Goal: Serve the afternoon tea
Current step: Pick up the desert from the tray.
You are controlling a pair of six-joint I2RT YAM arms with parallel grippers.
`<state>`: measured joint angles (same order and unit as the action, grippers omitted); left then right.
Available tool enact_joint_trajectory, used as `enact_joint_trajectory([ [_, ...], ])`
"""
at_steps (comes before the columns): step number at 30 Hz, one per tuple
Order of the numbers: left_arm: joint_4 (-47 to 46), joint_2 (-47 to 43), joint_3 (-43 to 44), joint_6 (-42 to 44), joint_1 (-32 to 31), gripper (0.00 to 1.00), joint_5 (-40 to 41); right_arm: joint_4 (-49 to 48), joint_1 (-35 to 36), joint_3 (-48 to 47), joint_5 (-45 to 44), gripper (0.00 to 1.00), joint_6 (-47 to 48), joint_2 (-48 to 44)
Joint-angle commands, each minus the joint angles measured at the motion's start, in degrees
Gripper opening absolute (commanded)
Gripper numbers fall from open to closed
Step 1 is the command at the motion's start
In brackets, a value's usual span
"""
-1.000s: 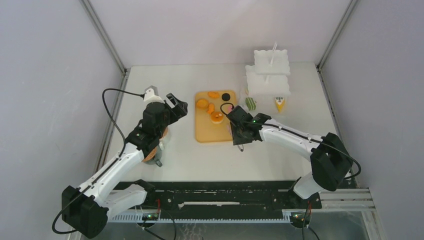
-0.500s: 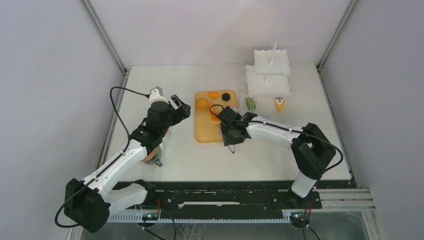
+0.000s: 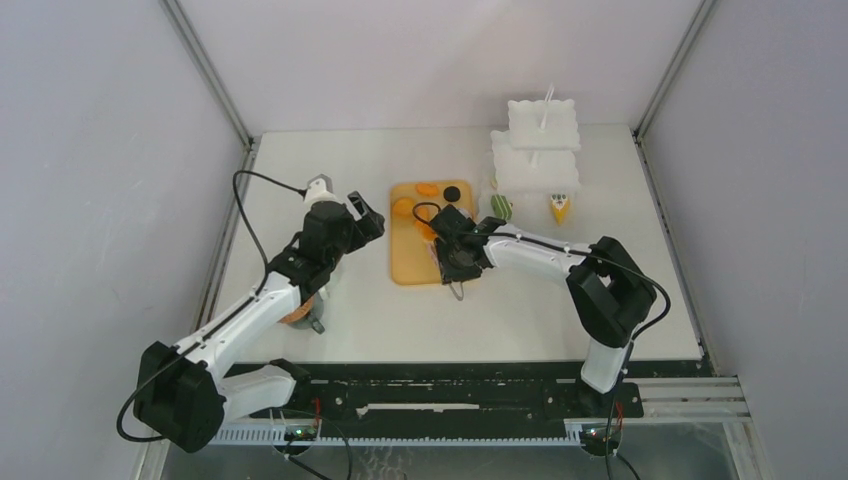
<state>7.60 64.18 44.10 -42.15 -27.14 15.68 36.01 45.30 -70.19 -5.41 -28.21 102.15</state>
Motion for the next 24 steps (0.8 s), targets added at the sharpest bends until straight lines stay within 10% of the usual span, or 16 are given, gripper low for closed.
enact_joint_trajectory([
  [1, -1.26, 0.74, 3.68, -0.39, -0.2, 0.86, -1.09, -1.57, -0.94, -3.31, 0.66, 0.48, 2.25, 0.46],
  [24, -1.71, 5.29, 6.32, 0.57, 0.07, 0.86, -1.29, -0.36, -5.04, -10.54, 1.95, 0.52, 4.42, 9.24],
])
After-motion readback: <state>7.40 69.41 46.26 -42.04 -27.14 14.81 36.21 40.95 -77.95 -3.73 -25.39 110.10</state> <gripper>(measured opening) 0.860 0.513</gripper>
